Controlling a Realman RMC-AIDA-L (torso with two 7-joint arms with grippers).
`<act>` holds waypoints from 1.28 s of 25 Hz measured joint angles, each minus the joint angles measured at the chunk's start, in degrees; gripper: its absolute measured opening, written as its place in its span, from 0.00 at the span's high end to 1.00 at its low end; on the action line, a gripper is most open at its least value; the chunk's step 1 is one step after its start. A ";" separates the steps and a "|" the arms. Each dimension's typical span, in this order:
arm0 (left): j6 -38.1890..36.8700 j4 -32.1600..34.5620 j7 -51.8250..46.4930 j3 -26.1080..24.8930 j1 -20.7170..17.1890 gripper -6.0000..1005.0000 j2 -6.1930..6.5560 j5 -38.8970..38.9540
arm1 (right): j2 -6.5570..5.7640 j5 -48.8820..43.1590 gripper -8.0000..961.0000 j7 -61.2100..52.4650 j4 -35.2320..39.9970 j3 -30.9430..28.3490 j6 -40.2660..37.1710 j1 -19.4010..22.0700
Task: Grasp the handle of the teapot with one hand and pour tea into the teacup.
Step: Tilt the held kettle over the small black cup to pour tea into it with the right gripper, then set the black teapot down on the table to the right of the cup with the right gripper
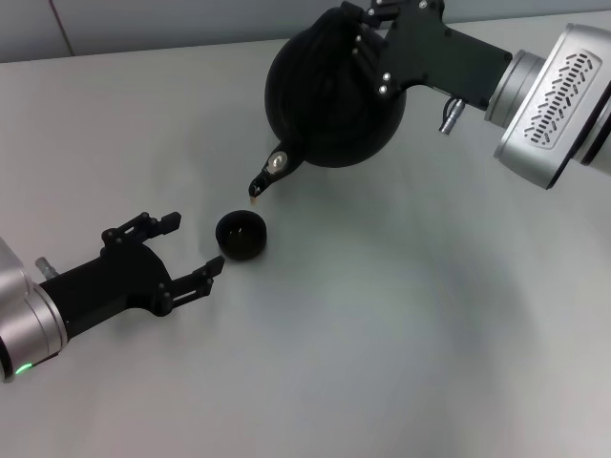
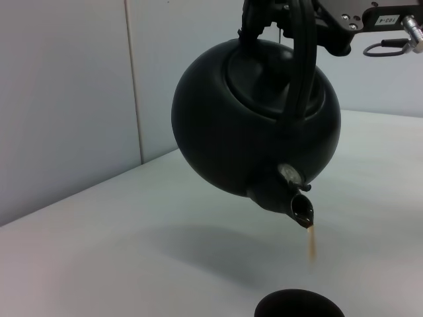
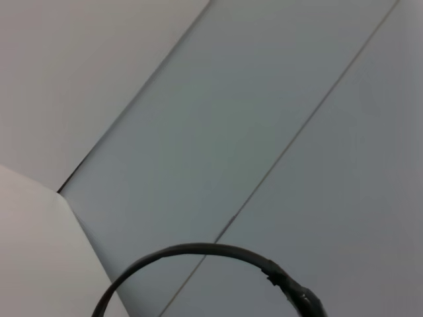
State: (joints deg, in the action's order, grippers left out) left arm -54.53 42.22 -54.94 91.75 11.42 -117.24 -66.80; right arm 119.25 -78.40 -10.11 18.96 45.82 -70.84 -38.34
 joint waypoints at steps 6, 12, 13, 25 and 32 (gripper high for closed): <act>-0.01 0.00 0.00 0.00 0.00 0.19 -0.01 -0.01 | 0.01 -0.01 0.91 0.00 0.99 1.78 1.01 0.18; -0.04 -0.09 0.00 0.00 0.00 0.19 -0.04 -0.01 | 0.02 -0.01 0.91 -0.16 1.52 2.62 1.48 0.27; -0.05 -0.10 0.00 0.00 0.01 0.19 -0.08 -0.01 | 0.08 -0.01 0.91 -0.41 1.52 2.67 1.65 0.22; -0.06 0.06 0.11 0.00 0.05 0.19 -0.27 0.00 | 0.16 1.43 0.91 -11.44 0.94 2.54 4.34 -0.21; -0.06 0.14 0.48 0.00 -0.17 0.19 -0.28 0.00 | 0.04 13.28 0.91 -20.37 -3.01 1.92 5.13 0.97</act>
State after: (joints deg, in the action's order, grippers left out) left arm -54.58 42.36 -54.45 91.76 11.26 -117.52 -66.79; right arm 119.29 -65.12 -30.48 15.95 47.74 -65.71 -37.37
